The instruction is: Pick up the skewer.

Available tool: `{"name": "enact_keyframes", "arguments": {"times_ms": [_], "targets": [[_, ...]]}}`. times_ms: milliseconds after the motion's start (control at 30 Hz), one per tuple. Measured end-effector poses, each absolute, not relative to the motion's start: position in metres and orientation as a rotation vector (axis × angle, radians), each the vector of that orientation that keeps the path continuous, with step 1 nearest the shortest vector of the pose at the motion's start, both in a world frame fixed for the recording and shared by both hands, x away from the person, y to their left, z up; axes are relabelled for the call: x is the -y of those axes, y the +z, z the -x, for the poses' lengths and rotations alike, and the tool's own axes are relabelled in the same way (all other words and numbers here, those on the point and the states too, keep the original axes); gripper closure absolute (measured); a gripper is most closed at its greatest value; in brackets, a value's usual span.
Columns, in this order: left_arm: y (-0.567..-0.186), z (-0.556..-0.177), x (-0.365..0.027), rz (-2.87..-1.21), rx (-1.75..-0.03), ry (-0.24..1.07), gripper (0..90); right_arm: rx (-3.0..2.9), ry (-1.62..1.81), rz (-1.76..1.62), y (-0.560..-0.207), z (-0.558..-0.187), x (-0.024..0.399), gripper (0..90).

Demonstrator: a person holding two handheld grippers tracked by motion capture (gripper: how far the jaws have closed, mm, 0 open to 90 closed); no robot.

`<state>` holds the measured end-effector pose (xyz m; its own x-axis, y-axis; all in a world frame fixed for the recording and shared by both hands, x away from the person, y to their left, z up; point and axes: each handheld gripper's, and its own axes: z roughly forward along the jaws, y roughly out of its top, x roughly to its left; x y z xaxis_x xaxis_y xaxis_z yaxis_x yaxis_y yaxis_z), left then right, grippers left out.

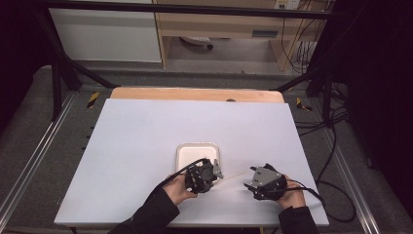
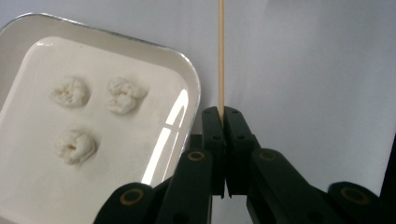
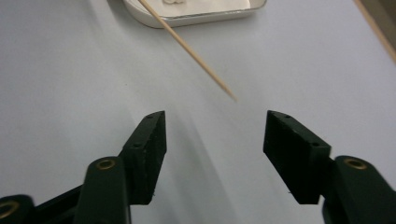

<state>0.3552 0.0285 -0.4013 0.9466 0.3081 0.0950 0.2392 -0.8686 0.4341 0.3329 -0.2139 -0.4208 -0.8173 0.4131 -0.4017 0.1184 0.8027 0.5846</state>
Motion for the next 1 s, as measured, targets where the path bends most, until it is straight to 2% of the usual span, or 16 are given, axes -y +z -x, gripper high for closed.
{"name": "enact_keyframes", "arguments": {"times_ms": [300, 633, 1000], "targets": [[-0.401, -0.355, -0.067, -2.559, -0.491, 0.244, 88.5, -2.488, 0.931, -0.683, -0.427, -0.339, 0.229, 22.5], [-0.405, -0.351, -0.116, -2.378, -0.651, 0.254, 88.5, -2.480, 1.029, -0.846, -0.430, -0.341, 0.226, 13.9], [-0.416, -0.340, -0.145, -2.244, -0.739, 0.296, 88.5, -2.468, 1.121, -0.901, -0.425, -0.345, 0.213, 8.1]]}}
